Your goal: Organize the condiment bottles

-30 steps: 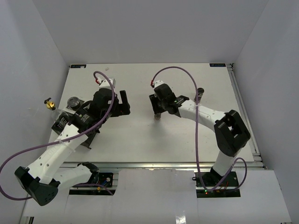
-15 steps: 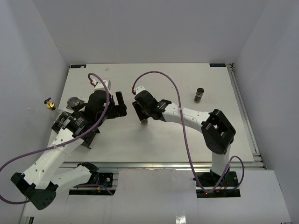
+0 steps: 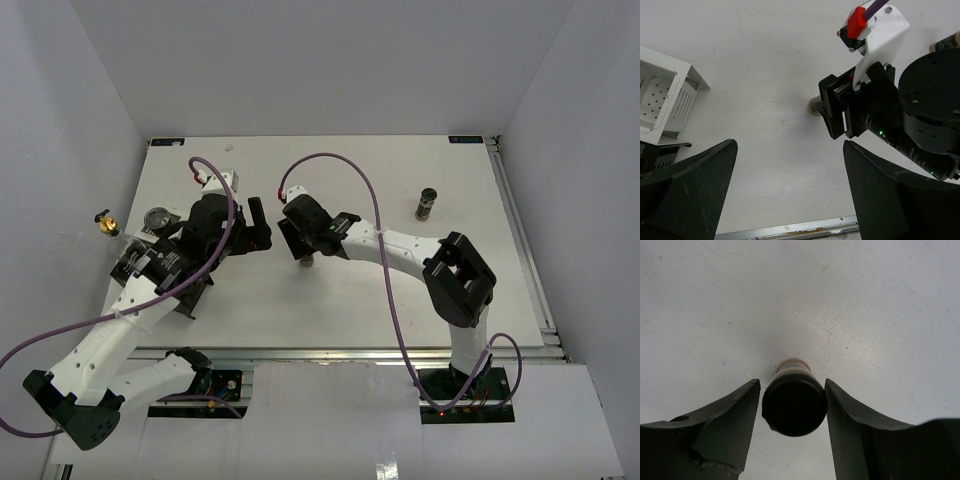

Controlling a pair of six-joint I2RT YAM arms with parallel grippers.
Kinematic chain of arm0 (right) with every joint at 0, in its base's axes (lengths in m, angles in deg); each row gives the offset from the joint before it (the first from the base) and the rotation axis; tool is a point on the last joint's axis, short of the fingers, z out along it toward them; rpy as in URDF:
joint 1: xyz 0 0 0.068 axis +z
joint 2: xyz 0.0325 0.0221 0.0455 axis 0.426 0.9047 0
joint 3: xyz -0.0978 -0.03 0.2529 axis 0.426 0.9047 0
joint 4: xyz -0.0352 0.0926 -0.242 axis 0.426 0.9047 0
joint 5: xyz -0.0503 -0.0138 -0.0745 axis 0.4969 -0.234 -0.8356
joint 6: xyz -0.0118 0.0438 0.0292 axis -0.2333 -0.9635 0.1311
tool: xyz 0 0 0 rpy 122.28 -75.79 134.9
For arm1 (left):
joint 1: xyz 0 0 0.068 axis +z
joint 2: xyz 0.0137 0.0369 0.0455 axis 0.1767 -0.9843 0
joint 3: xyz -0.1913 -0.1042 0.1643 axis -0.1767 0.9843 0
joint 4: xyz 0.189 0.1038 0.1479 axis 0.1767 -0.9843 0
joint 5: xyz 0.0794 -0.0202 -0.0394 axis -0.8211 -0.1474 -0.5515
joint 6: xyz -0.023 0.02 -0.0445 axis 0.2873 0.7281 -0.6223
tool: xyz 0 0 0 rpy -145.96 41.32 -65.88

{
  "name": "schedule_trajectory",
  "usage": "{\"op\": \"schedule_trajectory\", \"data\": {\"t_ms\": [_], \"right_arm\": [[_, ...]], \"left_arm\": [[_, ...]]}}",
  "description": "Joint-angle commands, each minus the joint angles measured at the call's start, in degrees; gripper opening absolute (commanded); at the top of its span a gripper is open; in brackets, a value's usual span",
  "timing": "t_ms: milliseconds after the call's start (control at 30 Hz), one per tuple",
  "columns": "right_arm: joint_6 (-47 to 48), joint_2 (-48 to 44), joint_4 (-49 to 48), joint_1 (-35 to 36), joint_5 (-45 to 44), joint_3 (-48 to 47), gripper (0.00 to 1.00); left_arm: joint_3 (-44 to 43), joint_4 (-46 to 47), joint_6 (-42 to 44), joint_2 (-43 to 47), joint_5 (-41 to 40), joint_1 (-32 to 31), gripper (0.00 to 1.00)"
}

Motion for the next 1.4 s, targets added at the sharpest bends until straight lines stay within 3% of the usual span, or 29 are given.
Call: {"op": "schedule_trajectory", "data": {"t_ms": [0,167,400,600,767,933,1100,1367], "right_arm": [[-0.7,0.2,0.1,0.4,-0.2,-2.7,0.65],[0.0,-0.3,1.1,0.3,-1.3,-4.6,0.74],[2.6,-1.5,6.4,-0.3,-7.7,-11.4,0.75],[3.2,-5.2,10.2,-6.6,-7.3,-14.5,0.75],[1.5,-14.5,7.3,-16.9,-2.5,-3.3,0.76],[2.7,-25.0,4.5,-27.1,0.0,5.6,0.76],[4.6,-29.4,3.9,-34.9,3.0,9.1,0.77],[5.0,-30.7,0.5,-41.4,9.3,14.2,0.77]], "left_arm": [[0.2,0.5,0.3,1.8,0.9,0.3,0.98],[0.2,0.6,1.3,2.4,2.3,0.3,0.98],[-2.4,1.5,3.0,4.1,5.1,0.3,0.98],[-2.5,2.3,4.4,1.1,8.5,0.3,0.98],[-0.3,5.9,5.9,-7.2,14.1,0.0,0.97],[-0.1,9.5,6.3,-16.3,13.2,-0.9,0.92],[-3.0,10.6,6.3,-24.7,13.1,-1.5,0.86],[-6.4,11.1,6.4,-33.4,13.1,-2.4,0.85]]}}
